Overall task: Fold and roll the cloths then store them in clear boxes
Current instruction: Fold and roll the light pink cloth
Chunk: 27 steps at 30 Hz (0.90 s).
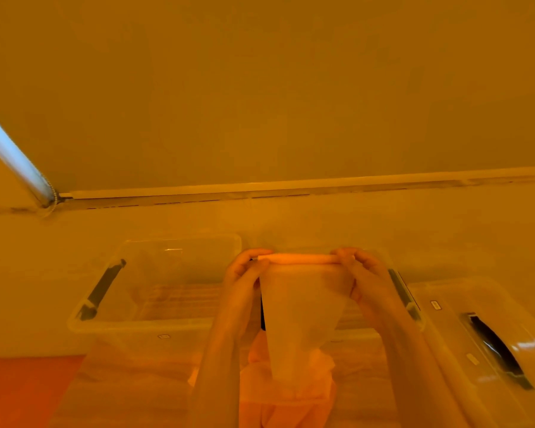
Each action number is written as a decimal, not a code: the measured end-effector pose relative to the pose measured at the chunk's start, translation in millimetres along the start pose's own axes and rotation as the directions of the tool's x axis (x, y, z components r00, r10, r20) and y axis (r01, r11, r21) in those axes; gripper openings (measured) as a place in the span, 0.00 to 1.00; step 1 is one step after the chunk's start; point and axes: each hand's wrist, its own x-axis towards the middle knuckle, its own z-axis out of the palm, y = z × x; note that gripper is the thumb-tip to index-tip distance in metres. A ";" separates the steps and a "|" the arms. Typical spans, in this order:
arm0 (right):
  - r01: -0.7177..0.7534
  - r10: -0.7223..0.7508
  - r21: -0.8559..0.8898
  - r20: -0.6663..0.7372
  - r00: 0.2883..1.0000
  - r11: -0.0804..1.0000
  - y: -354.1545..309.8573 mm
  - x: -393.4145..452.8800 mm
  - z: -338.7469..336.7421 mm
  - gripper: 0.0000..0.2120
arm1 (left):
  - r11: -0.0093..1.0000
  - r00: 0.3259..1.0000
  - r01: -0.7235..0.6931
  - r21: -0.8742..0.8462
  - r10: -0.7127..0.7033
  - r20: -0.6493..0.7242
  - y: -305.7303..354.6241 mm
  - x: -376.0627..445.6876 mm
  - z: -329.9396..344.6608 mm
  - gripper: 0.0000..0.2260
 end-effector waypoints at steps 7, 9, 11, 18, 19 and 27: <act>-0.028 0.026 0.032 0.069 0.997 0.999 -2.1 6.3 -4.6 0.09 | 0.996 1.000 -0.029 0.079 0.029 -0.004 0.4 0.4 2.9 0.09; -0.026 0.024 0.012 0.093 0.995 1.000 -2.9 3.6 -4.5 0.09 | 0.990 0.999 -0.032 0.137 0.033 -0.004 0.4 -0.8 0.1 0.07; -0.007 0.011 -0.041 0.096 0.995 0.999 -3.6 1.2 -5.3 0.09 | 0.985 0.999 -0.034 0.171 0.036 -0.006 -0.3 -2.0 -1.4 0.06; 0.011 -0.003 -0.105 0.073 0.997 0.994 -2.2 -5.4 -4.6 0.08 | 0.993 1.000 -0.011 0.116 0.013 -0.012 -1.5 -7.8 1.1 0.06; -0.003 0.008 -0.074 0.061 0.998 0.997 -1.4 -5.4 -4.4 0.09 | 0.996 1.000 -0.003 0.095 0.004 -0.014 -1.1 -8.6 2.5 0.07; -0.001 -0.001 -0.068 -0.033 0.999 0.998 7.8 -8.9 -4.5 0.07 | 0.997 1.000 -0.002 0.077 0.003 -0.020 0.9 -14.6 6.4 0.04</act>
